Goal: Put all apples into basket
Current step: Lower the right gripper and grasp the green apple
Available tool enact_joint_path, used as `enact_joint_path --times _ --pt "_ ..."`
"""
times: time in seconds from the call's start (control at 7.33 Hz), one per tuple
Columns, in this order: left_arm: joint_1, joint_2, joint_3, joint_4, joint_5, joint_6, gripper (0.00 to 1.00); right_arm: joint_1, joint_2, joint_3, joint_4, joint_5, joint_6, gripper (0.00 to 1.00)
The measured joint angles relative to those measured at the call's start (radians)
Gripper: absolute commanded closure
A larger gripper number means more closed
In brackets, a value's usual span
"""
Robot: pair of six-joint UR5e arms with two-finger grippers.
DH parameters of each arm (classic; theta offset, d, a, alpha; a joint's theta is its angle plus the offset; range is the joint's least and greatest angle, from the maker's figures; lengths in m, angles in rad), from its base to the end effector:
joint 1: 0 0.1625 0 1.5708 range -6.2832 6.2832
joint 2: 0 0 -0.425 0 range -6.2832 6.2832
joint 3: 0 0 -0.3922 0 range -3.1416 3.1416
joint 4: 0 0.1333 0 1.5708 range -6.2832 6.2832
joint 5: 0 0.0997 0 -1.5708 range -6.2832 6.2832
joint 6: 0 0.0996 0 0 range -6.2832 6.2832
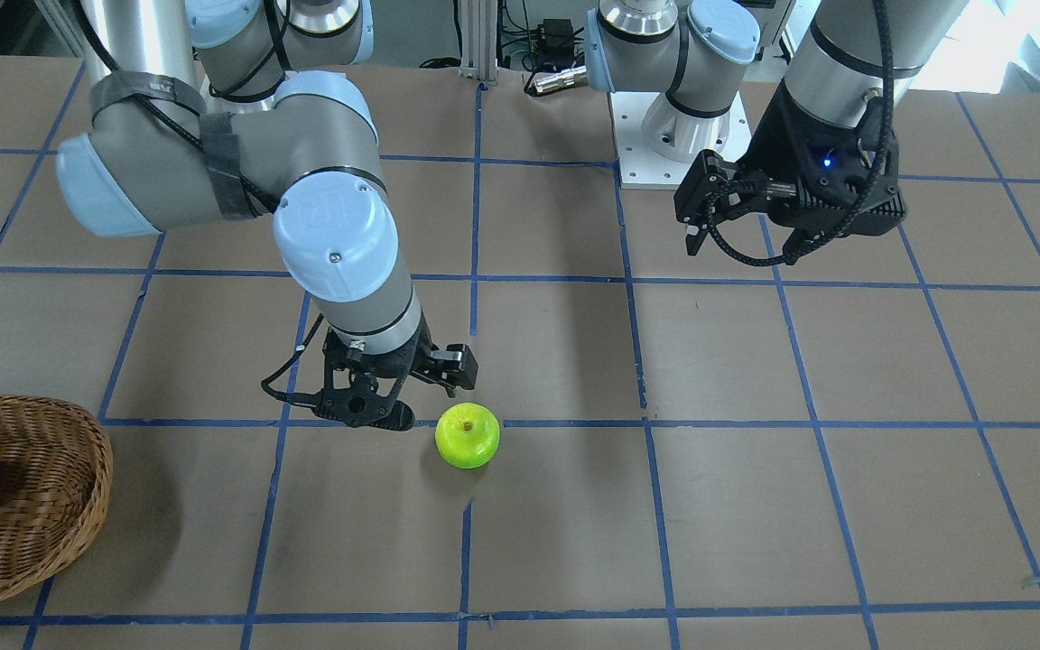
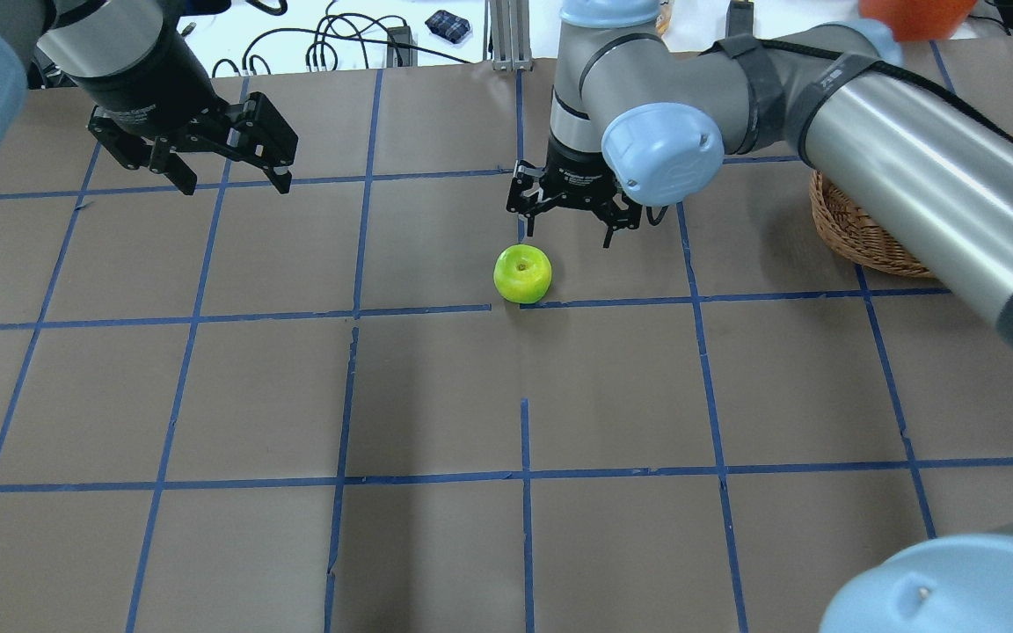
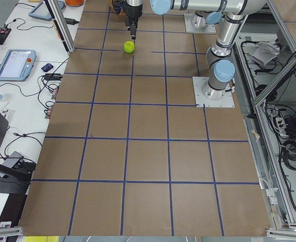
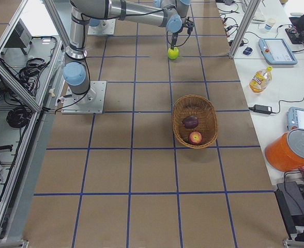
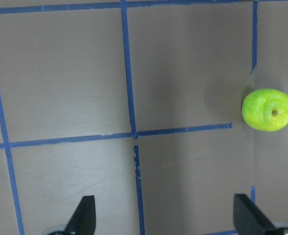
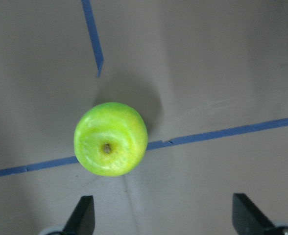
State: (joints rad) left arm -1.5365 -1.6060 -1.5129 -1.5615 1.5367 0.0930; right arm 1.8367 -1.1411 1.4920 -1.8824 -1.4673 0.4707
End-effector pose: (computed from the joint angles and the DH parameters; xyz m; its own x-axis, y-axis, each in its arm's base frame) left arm -0.1191 -0.5143 0.4998 -0.9977 0.0597 0.0310 0.0586 0.9977 -0.0350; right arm 0.3070 -0.5808 0.3111 -0.9754 0.2078 -0.0742 0.2017 0.9760 0.0818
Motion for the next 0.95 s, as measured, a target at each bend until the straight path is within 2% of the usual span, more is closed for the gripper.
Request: enact_joint_path --times 0.41,0.95 --pt "0.004 0.003 0.003 -0.034 0.054 -0.005 0.0 0.064 0.116 0.003 -0.183 0.014 0.133 0.0" --pt "0.024 -0.01 0.009 -0.04 0.078 -0.026 0.0 0.078 0.15 0.003 -0.213 -0.012 0.158 0.0"
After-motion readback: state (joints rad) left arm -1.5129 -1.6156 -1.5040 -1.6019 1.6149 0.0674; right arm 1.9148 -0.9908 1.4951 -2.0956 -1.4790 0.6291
